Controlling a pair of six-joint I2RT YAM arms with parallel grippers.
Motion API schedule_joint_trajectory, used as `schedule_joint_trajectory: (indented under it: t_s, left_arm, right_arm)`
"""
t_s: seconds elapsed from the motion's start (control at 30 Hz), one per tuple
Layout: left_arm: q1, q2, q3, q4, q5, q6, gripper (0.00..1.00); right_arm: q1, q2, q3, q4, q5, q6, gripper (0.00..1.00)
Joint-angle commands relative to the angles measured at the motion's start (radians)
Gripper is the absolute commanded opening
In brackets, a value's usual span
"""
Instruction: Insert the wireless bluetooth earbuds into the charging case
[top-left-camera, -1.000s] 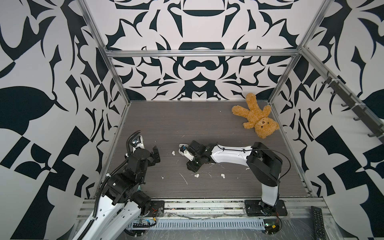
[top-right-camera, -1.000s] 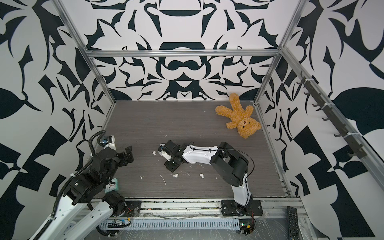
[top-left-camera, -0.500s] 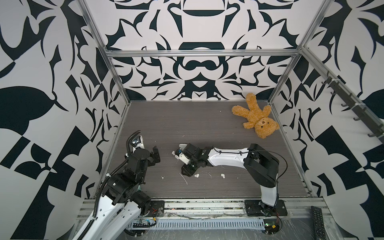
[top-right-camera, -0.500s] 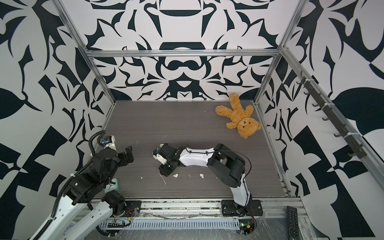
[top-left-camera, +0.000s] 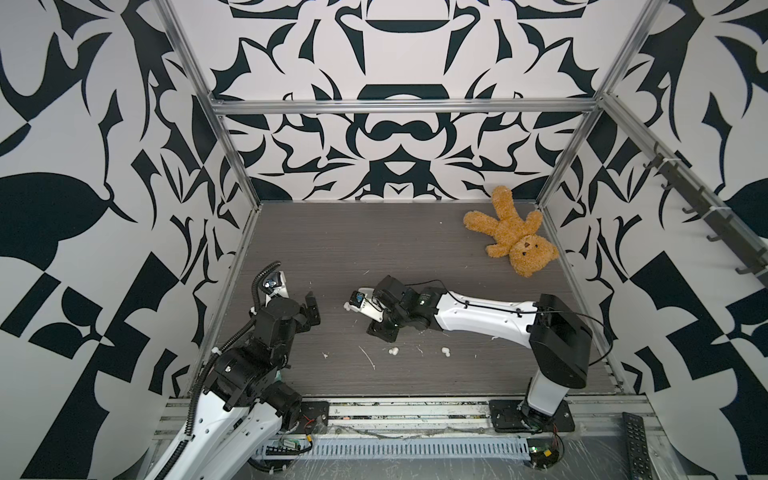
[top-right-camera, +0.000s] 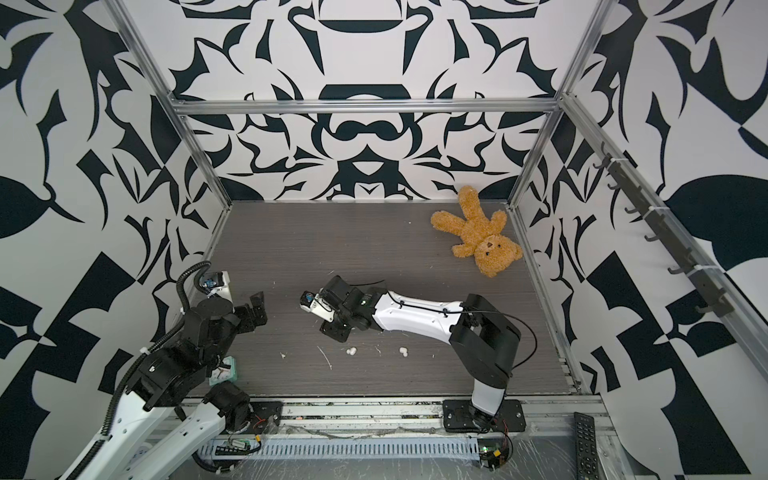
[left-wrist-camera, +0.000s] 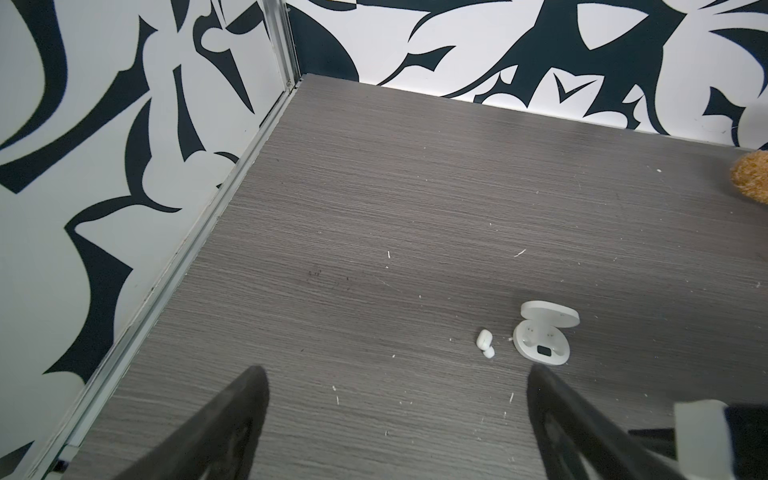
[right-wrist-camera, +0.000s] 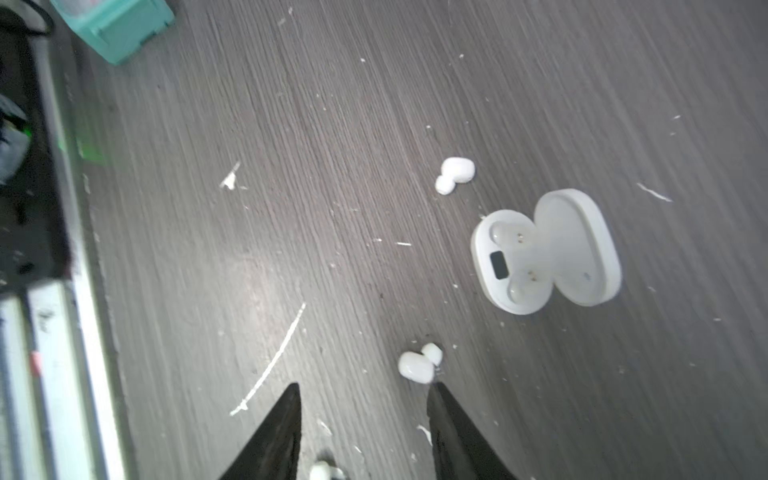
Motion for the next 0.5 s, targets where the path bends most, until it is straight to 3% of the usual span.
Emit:
schedule_joint_trajectory:
  t_s: [0.0, 0.47]
  left_arm:
    - [0.004, -0.013, -0.005, -0.005, -0.017, -0.009, 0.99]
    - [0.004, -0.024, -0.005, -0.007, -0.026, -0.011, 0.99]
  right_arm:
    - [0.005, -0.014, -0.057, 0.038, 0.089, -0.177, 0.52]
    - [0.047, 0.009, -0.166, 0.26, 0.22, -0.423, 0.5]
